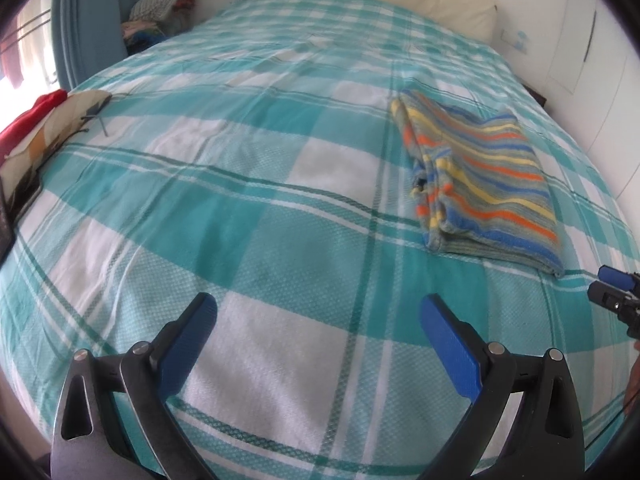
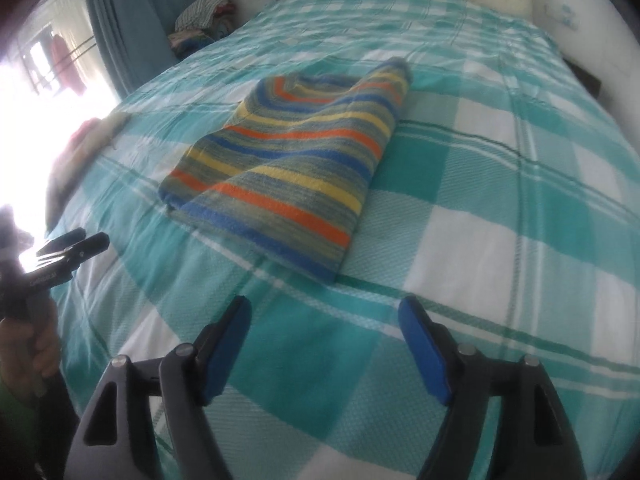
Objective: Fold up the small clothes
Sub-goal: 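Grasp the other side edge with the left tool and fold it over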
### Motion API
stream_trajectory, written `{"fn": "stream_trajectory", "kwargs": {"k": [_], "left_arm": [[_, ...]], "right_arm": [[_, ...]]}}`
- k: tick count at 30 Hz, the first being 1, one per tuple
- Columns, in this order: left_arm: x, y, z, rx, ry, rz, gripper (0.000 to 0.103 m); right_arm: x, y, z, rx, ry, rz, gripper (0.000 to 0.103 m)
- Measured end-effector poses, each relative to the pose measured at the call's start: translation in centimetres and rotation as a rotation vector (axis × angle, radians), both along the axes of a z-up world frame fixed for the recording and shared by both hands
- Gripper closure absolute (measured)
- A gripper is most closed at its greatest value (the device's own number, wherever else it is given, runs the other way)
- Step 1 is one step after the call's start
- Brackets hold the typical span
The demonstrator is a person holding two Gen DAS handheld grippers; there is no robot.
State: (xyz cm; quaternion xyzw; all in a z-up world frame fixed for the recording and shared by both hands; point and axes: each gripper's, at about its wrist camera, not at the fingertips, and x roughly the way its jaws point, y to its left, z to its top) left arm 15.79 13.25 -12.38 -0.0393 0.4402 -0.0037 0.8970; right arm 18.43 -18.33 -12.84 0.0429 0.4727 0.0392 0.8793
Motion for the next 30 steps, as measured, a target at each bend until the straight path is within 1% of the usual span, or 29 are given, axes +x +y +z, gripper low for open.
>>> {"fn": "stream_trajectory", "kwargs": {"k": [3, 5, 7, 11, 13, 15, 16, 18, 20, 21, 22, 24, 26, 28, 30], "left_arm": [[0.4, -0.4, -0.2, -0.030, 0.010, -0.014, 0.001], [0.4, -0.6, -0.3, -0.031, 0.007, -0.010, 0.001], [0.4, -0.8, -0.5, -0.010, 0.005, -0.007, 0.001], [0.3, -1.3, -0.9, 0.018, 0.020, -0.019, 0.001], [0.6, -1.7, -0.7, 0.016, 0.027, -0.038, 0.001], [1.6, -2.1, 0.2, 0.006, 0.025, -0.069, 0.001], [2.3, -2.2, 1.0, -0.010, 0.018, -0.081, 0.001], [4.2, -2.2, 2.7, -0.077, 0.008, -0.104, 0.001], [7.1, -2.7, 3.6, -0.164, 0.042, -0.167, 0.001], [8.7, -3.2, 3.8, -0.197, 0.068, -0.193, 0.001], [10.4, -3.6, 3.8, -0.222, 0.086, -0.209, 0.001], [13.4, -4.9, 3.2, -0.237, 0.117, -0.244, 0.001], [15.7, -6.5, 1.9, -0.197, 0.148, -0.268, 0.001], [17.3, -7.3, 0.5, -0.121, 0.167, -0.245, 0.001], [18.4, -7.5, -0.8, -0.066, 0.180, -0.227, 0.001]], "right_arm": [[-0.9, -0.7, 0.9, -0.035, -0.034, -0.068, 0.024], [-1.0, -0.8, 1.3, -0.040, -0.058, -0.089, 0.024], [-0.9, -0.8, 1.4, -0.046, -0.071, -0.093, 0.024], [-0.9, -0.5, 1.5, -0.100, -0.077, -0.092, 0.024], [-0.8, -0.4, 1.6, -0.114, -0.086, -0.084, 0.024], [-0.6, -0.4, 1.6, -0.120, -0.091, -0.073, 0.024], [-0.5, -0.4, 1.4, -0.128, -0.089, -0.070, 0.024], [0.0, -0.5, 1.1, -0.146, -0.083, -0.063, 0.024], [0.8, -0.8, 1.0, -0.147, -0.088, -0.055, 0.024], [1.4, -1.1, 1.0, -0.131, -0.091, -0.049, 0.024], [2.2, -1.6, 1.0, -0.094, -0.096, -0.046, 0.024], [4.1, -3.2, 1.3, 0.021, -0.114, -0.066, 0.022], [6.6, -5.3, 1.1, 0.151, -0.114, -0.110, 0.020], [9.4, -7.1, 0.4, 0.267, -0.088, -0.149, 0.020], [12.0, -8.3, -0.9, 0.366, -0.051, -0.162, 0.020]]}}
